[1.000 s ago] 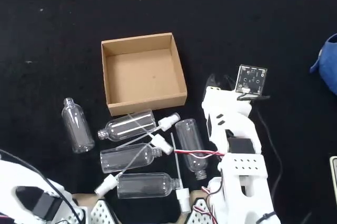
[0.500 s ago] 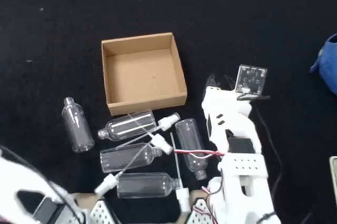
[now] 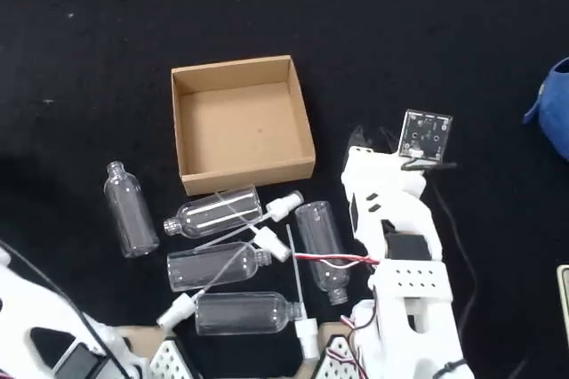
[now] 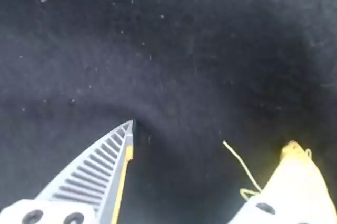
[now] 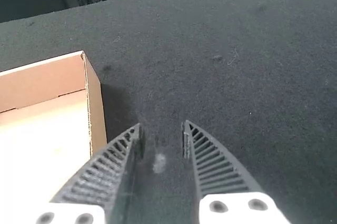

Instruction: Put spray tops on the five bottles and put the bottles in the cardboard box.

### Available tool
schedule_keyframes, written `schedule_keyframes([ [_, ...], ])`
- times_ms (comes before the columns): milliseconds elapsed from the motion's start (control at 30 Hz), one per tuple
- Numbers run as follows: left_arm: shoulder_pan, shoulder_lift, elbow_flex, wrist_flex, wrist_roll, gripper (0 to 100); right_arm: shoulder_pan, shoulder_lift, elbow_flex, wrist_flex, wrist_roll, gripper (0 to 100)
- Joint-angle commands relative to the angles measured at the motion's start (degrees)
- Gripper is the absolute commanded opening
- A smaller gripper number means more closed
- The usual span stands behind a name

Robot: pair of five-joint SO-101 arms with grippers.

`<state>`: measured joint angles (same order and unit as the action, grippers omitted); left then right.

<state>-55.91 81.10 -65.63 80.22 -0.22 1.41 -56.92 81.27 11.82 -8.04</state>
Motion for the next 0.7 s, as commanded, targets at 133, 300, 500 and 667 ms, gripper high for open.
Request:
schedule_keyframes([
  [133, 7.69, 18.37, -13.58, 20.04, 0.18, 17, -0.97, 0.04, -0.66, -1.85, 0.26, 10.8],
  [300, 4.09, 15.21, -28.26, 20.84, -4.04, 4, -0.97, 0.04, -0.84, -1.93, 0.26, 10.8],
  [500, 3.3, 6.24, -29.49, 20.84, -5.01, 3, -0.97, 0.04, -0.92, -1.93, 0.26, 10.9],
  [667, 3.3, -4.48, -25.01, 20.92, -4.92, 3, -0.97, 0.04, -0.92, -1.93, 0.26, 10.9],
])
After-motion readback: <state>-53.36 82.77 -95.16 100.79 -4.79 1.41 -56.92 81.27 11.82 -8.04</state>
